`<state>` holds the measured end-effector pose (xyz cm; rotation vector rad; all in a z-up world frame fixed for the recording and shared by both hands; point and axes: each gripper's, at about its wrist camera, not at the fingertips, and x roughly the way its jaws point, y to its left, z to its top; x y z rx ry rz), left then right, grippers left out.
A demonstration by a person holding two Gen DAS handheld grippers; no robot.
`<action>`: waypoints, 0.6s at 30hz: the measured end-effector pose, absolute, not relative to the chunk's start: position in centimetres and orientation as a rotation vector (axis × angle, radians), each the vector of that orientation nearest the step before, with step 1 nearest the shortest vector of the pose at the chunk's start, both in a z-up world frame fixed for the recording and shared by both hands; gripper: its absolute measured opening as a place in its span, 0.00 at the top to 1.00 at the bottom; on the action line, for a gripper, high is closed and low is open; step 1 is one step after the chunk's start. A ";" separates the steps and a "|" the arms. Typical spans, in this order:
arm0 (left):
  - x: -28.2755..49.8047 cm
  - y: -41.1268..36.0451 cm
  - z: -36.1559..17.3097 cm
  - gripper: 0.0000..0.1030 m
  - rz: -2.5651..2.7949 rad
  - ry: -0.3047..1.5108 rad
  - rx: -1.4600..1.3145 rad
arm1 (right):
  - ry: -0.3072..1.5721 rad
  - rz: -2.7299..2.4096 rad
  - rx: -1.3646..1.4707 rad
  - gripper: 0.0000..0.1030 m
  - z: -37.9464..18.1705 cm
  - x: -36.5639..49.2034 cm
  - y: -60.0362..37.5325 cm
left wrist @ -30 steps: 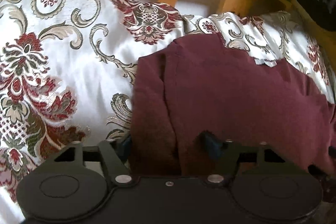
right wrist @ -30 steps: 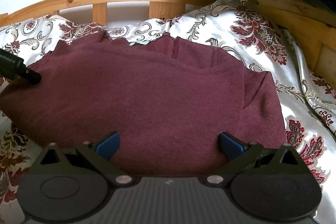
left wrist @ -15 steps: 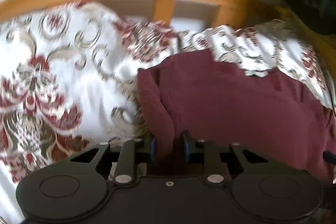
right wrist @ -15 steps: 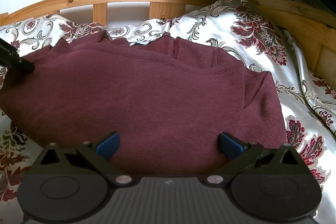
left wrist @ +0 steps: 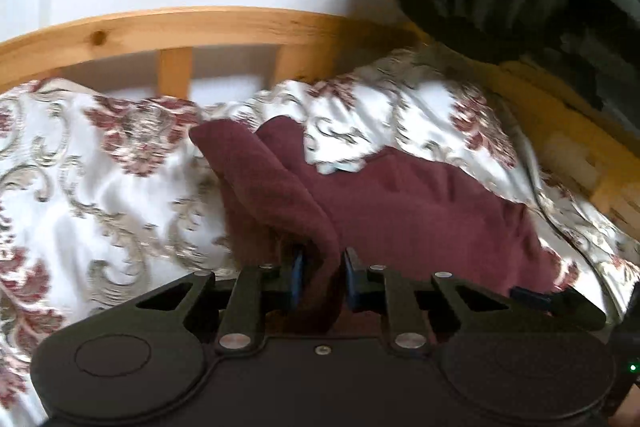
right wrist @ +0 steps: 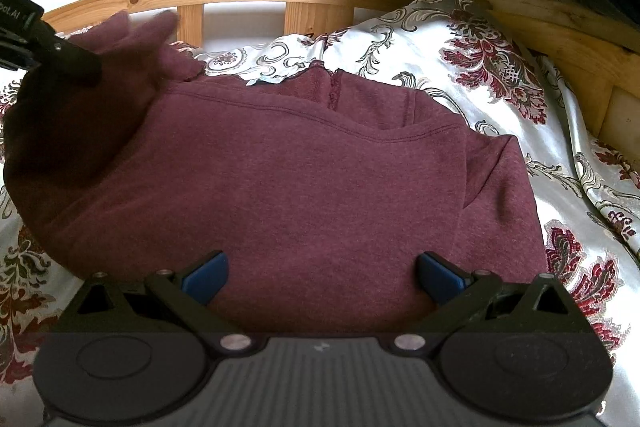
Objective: Fold small clothes
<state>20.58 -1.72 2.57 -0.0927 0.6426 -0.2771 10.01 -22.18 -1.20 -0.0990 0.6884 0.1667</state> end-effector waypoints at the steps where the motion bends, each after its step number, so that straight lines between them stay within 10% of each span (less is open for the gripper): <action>1: 20.6 -2.2 2.2 0.79 -0.287 0.650 -0.089 | 0.688 0.168 -0.099 0.00 -1.2 10.0 -22.2; 11: 21.6 -2.6 -1.4 0.76 -0.304 0.763 -0.150 | 0.688 0.173 -0.103 0.00 -1.2 10.0 -22.2; 18: 20.6 -1.8 0.0 0.18 -0.368 0.705 -0.232 | 0.688 0.172 -0.103 0.00 -1.2 10.0 -22.2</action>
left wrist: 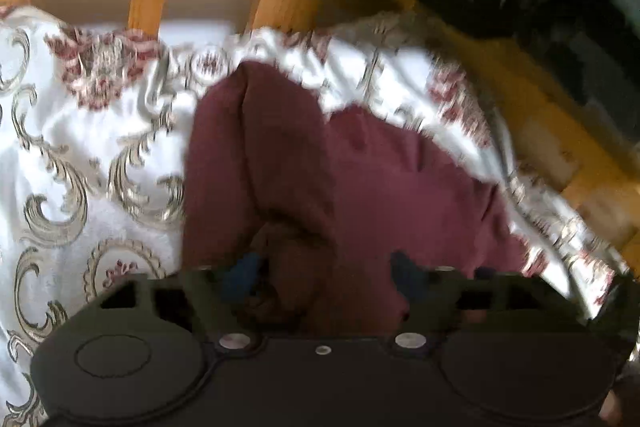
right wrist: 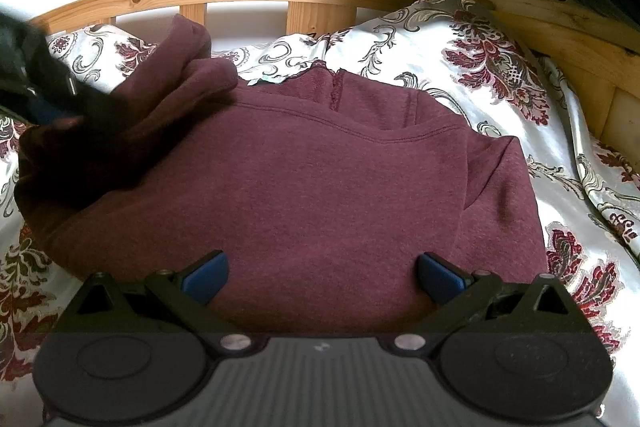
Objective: Fold small clothes
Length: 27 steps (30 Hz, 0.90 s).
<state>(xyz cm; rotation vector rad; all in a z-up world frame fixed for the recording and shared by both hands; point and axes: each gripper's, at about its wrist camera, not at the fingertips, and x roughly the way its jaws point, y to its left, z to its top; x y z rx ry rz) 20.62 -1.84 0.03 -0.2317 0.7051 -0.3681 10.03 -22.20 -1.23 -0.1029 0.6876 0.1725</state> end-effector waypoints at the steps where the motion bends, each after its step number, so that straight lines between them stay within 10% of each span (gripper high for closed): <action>1: 20.3 -1.8 0.4 0.17 -0.381 0.680 -0.231 | 0.688 0.172 -0.103 0.00 -1.2 10.0 -22.2; 7: 17.3 -1.8 2.1 0.01 -0.374 0.536 -0.172 | 0.688 0.172 -0.102 0.00 -1.2 10.0 -22.2; 27: 17.9 1.5 -3.2 0.06 -0.164 0.725 -0.055 | 0.656 0.227 0.124 0.00 0.4 10.4 -25.0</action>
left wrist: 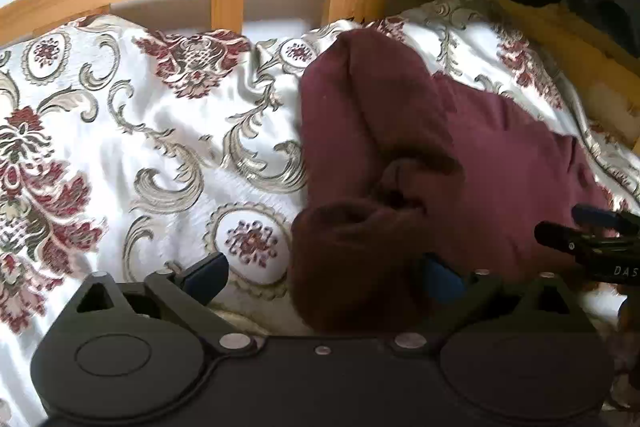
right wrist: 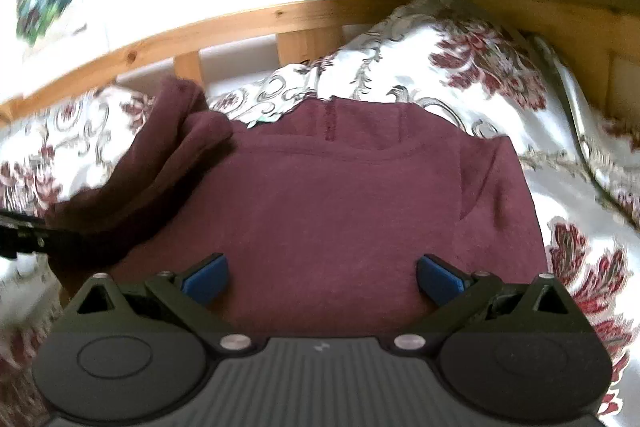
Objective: Fold small clothes
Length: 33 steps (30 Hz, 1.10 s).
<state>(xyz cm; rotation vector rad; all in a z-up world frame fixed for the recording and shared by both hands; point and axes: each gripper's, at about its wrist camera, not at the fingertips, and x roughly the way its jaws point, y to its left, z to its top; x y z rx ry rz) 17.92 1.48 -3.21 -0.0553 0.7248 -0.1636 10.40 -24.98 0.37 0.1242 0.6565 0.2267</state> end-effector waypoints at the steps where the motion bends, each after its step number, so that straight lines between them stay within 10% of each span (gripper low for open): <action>1: 18.1 1.4 -3.2 0.08 -0.173 0.720 -0.056 | 0.654 0.234 0.147 0.00 0.4 10.5 -25.3; 12: 16.6 -2.6 -1.8 0.72 -0.303 0.609 0.154 | 0.617 0.415 0.359 0.00 1.3 11.2 -27.4; 20: 14.4 -6.1 -1.6 0.81 -0.428 0.550 0.318 | 0.647 0.693 0.677 0.00 0.1 17.0 -28.9; 29: 13.9 -7.1 -1.6 0.84 -0.431 0.569 0.303 | 0.769 0.657 0.762 0.32 -2.9 21.0 -27.0; 33: 13.6 -7.2 -1.4 0.85 -0.420 0.568 0.259 | 0.772 0.696 0.763 0.62 -3.3 20.7 -26.1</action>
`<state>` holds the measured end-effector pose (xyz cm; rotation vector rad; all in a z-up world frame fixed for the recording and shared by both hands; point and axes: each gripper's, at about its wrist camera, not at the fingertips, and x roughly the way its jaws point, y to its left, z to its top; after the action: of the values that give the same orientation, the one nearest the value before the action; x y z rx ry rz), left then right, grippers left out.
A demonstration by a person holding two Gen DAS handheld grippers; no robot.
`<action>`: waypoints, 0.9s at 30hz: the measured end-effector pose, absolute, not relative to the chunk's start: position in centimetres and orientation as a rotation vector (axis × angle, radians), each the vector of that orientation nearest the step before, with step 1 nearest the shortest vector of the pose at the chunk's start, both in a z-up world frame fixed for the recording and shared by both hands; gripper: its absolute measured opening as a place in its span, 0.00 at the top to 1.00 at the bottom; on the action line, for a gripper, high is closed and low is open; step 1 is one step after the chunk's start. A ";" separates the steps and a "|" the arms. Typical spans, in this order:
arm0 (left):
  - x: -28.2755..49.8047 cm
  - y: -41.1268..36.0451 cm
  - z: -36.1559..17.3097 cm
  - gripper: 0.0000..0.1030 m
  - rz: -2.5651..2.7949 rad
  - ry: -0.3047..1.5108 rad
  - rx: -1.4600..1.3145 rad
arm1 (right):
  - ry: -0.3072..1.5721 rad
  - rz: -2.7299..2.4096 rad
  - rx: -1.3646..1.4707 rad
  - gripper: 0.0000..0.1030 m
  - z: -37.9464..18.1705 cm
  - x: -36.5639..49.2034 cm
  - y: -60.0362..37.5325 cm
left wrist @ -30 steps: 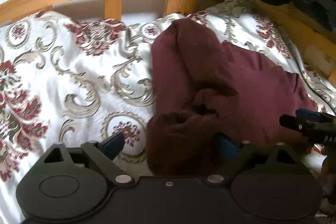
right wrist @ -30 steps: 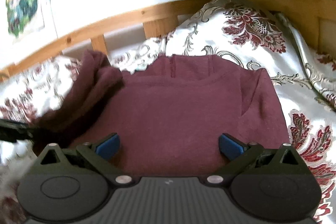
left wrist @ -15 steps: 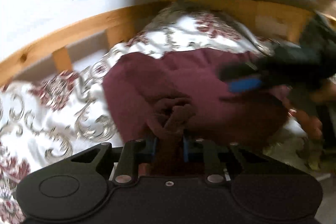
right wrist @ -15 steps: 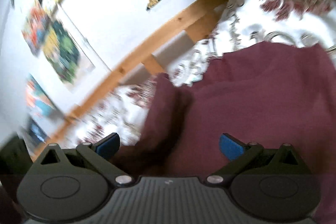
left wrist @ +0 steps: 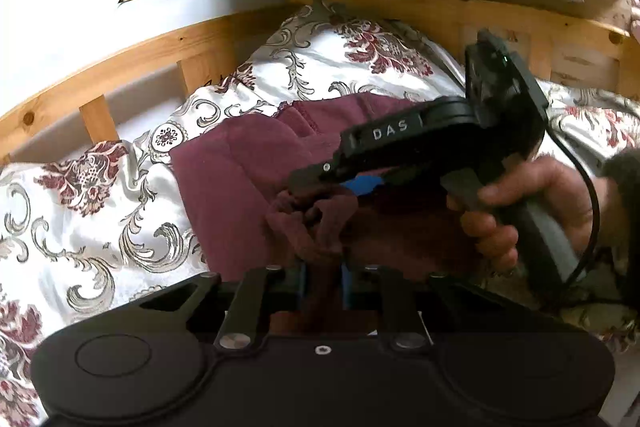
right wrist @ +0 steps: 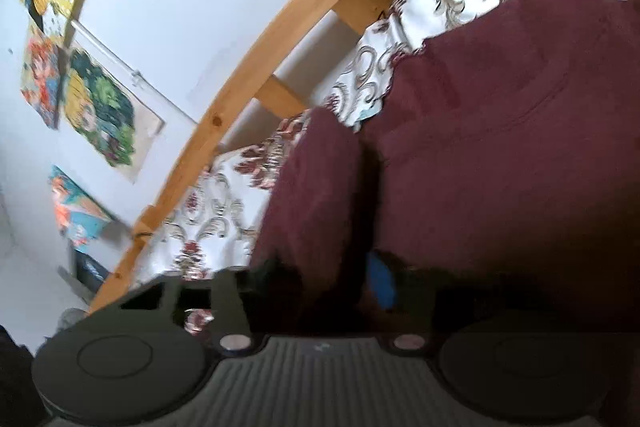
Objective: Fold small clothes
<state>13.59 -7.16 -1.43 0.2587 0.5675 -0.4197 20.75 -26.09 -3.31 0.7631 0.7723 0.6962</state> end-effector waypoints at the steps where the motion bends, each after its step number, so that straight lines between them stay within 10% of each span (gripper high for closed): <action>1: 13.4 -7.3 -1.4 0.85 -0.416 0.562 0.246 | 0.765 0.701 0.785 0.63 -3.5 20.7 -26.3; 8: 12.4 -8.4 -1.2 0.85 -0.445 0.527 0.223 | 0.707 0.639 0.762 0.87 -2.4 20.1 -28.1; 27: 13.3 -12.8 -1.5 0.85 -0.548 0.541 0.165 | 0.621 0.482 0.279 0.88 3.1 16.4 -29.4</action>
<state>13.29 -12.75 -1.46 0.1648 0.5408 -0.5477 16.41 -29.37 3.15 0.2790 0.6214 0.4816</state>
